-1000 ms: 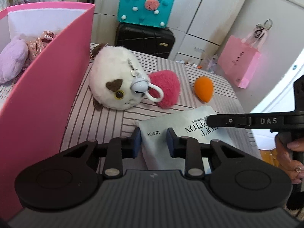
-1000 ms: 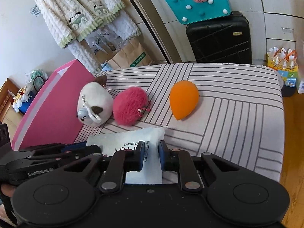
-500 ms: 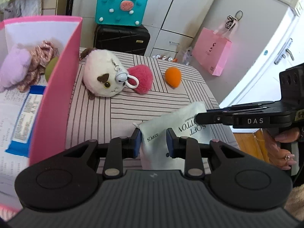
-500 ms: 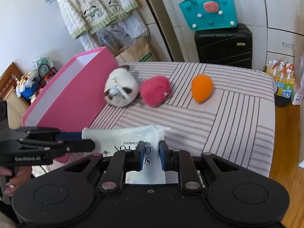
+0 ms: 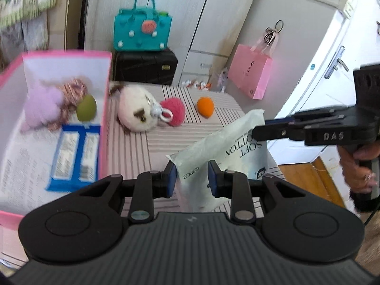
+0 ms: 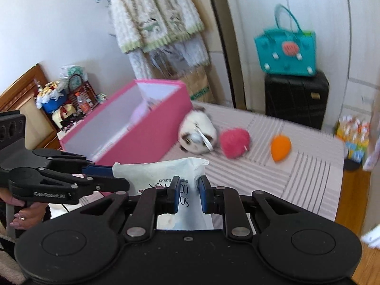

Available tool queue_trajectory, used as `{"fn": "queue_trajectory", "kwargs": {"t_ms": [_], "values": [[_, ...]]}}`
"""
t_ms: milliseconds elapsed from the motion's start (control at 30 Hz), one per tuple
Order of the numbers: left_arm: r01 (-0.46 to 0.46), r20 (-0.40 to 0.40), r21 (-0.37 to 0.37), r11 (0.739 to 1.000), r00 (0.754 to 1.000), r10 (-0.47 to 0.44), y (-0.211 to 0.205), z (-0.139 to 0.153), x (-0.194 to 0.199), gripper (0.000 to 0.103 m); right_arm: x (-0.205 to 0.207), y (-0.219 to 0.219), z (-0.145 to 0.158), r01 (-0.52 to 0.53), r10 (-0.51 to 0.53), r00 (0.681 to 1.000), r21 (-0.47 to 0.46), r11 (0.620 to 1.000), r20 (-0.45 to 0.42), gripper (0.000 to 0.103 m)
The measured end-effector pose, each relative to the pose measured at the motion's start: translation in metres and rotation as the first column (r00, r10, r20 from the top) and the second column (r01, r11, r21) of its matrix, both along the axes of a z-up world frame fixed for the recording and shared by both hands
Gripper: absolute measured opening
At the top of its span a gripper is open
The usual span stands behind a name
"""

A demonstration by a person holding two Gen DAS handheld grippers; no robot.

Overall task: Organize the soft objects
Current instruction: 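Lift the tissue pack with both grippers and carry it over the box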

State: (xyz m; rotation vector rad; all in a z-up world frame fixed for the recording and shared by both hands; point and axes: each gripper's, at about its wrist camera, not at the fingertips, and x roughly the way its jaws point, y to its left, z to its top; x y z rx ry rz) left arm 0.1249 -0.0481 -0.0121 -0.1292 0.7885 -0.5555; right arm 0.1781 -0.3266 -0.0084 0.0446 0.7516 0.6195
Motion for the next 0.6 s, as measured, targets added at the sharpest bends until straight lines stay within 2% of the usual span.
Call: {"fn": "queue_trajectory", "kwargs": {"t_ms": [267,600], "values": [[-0.033,0.164,0.014,0.999,0.986,0.03,0.026,0.041,-0.018,0.027,-0.005,0.033,0.038,-0.07,0.072,0.995,-0.03,0.997,0.068,0.022],[-0.13,0.277,0.032,0.991,0.954,0.116,0.072,0.085,-0.005,0.027,0.029,0.093,0.074,-0.158,0.16,0.981,-0.023,0.987,0.111,0.022]]}}
